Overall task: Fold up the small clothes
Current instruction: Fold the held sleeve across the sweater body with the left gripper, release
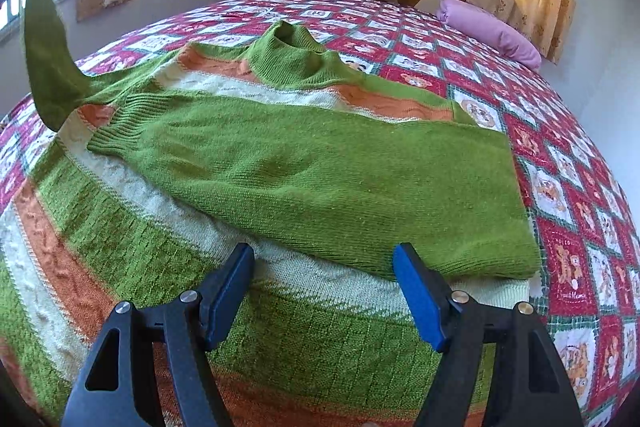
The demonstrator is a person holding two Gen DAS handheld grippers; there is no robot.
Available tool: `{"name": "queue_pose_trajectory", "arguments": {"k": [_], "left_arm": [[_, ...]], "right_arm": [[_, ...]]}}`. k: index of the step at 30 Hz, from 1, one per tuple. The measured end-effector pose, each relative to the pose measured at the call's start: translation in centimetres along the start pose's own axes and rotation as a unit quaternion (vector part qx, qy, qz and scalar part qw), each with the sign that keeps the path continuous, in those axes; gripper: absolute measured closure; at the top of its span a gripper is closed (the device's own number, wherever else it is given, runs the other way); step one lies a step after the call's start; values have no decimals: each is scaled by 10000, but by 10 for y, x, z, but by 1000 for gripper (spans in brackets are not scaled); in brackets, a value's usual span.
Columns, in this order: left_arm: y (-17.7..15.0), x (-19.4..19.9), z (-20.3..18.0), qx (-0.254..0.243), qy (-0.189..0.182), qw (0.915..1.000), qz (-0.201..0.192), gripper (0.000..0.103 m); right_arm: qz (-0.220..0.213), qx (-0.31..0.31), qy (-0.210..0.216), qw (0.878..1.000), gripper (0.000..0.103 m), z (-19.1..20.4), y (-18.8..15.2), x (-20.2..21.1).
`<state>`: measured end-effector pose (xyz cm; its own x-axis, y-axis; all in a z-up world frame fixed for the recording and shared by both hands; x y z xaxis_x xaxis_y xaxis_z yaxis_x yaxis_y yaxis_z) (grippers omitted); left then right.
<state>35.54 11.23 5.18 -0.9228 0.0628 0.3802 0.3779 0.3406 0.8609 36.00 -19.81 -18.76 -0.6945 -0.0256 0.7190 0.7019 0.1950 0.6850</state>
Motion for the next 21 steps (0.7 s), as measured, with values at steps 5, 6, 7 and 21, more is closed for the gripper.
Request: {"name": "queue_pose_trajectory", "arguments": {"k": [5,6,7,21], "left_arm": [[-37,-29,-55,-259,-336,9984,373,97],[-51,-38,-66,-294,-353,9978,474,97],[-57,-42,-75,-312,-355,9976,515,97],[-169,-29,-69,-1973,394,9760,831,14]], "right_arm": [[-134,-403,210,9989,30,-12,0,4],[-173,-575,295,9978,30,-18,0,5],[-216,-756,374,9962,30,-23,0,6],[-907,-2865,782,9506,30,-90,-16,24]]}}
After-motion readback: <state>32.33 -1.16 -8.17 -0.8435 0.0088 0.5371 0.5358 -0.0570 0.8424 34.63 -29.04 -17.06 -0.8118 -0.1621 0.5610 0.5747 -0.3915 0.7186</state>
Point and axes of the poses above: each gripper's, at about its wrist camera, not at the fingertips, and x roughly against the way its jaws point, z to its left, y to its top, the point moved 5 cm from there along -x, roughly the way its jaws point
